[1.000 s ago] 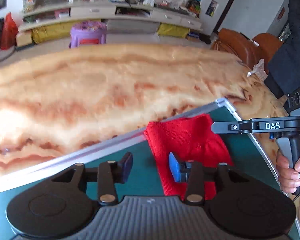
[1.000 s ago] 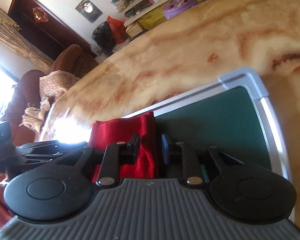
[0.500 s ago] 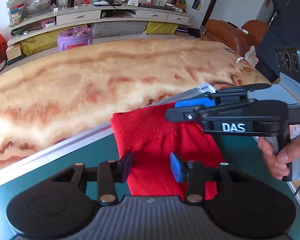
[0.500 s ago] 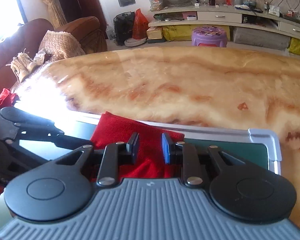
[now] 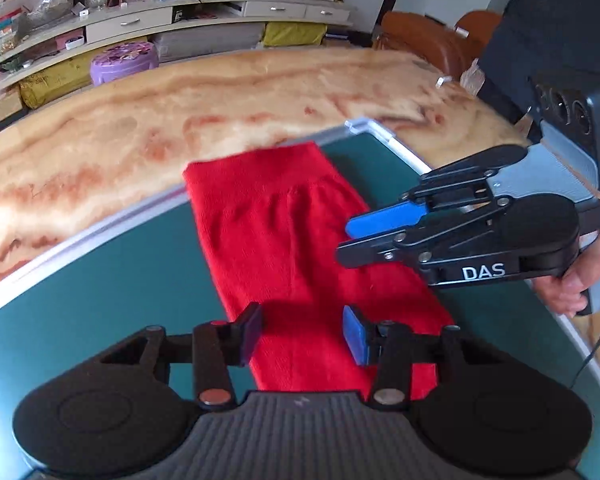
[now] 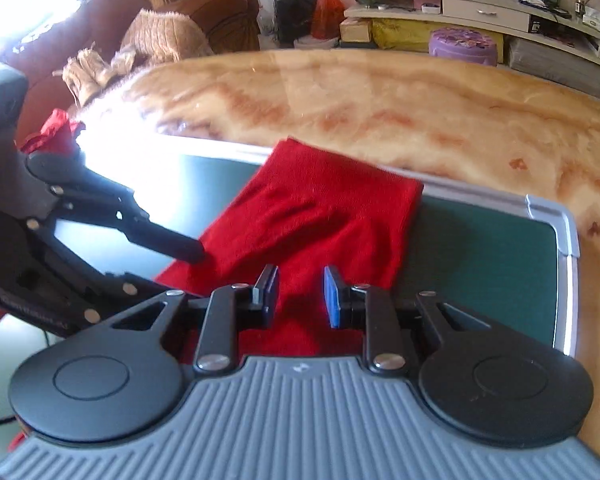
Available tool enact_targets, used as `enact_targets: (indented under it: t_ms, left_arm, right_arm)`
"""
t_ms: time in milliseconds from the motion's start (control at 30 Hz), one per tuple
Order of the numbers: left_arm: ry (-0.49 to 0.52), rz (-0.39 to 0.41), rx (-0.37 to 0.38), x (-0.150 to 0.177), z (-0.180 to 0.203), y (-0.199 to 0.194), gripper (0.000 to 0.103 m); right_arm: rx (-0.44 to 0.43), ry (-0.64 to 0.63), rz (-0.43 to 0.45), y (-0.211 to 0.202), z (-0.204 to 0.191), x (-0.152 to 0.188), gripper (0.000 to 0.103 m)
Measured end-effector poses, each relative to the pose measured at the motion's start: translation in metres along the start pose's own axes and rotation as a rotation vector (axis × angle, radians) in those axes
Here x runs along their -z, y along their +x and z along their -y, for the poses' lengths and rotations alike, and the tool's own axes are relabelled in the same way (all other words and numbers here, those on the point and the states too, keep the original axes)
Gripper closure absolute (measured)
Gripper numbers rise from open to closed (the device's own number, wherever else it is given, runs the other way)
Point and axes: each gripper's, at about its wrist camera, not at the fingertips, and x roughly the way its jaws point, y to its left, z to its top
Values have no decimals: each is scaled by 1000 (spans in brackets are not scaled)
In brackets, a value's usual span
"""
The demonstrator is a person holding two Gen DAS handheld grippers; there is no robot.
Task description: Fold clothes
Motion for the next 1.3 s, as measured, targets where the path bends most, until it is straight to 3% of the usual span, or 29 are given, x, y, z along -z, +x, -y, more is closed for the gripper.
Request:
enact_targets:
  t_ms: [133, 267, 367, 467, 633, 667, 767, 967, 1133, 1300]
  left_arm:
    - [-19, 6, -56, 4, -1, -7, 52]
    - [-7, 49, -8, 4, 10, -29, 50]
    - [55, 11, 35, 11, 29, -29, 49]
    - [96, -49, 0, 28, 41, -18, 49]
    - [42, -39, -10, 35, 39, -26, 45]
    - [37, -39, -2, 35, 39, -30, 45]
    - [78, -20, 59, 40, 48, -50, 45]
    - [197, -102, 205, 73, 79, -72, 45]
    - [288, -206, 257, 115, 98, -79, 45]
    - [382, -218, 239, 148, 108, -89, 37]
  right_arm:
    - [75, -19, 20, -15, -10, 8, 74]
    - [52, -77, 25, -32, -29, 17, 74]
    - [15, -128, -14, -34, -46, 27, 74]
    - [10, -158, -52, -39, -59, 38, 74]
    - [70, -135, -83, -50, -66, 54, 74]
    - [64, -118, -85, -55, -67, 56, 74]
    - [-71, -107, -72, -84, -85, 72, 74]
    - [-257, -268, -179, -132, -154, 132, 73]
    - [-251, -402, -239, -139, -189, 165, 73]
    - [-158, -502, -210, -141, -202, 173, 74]
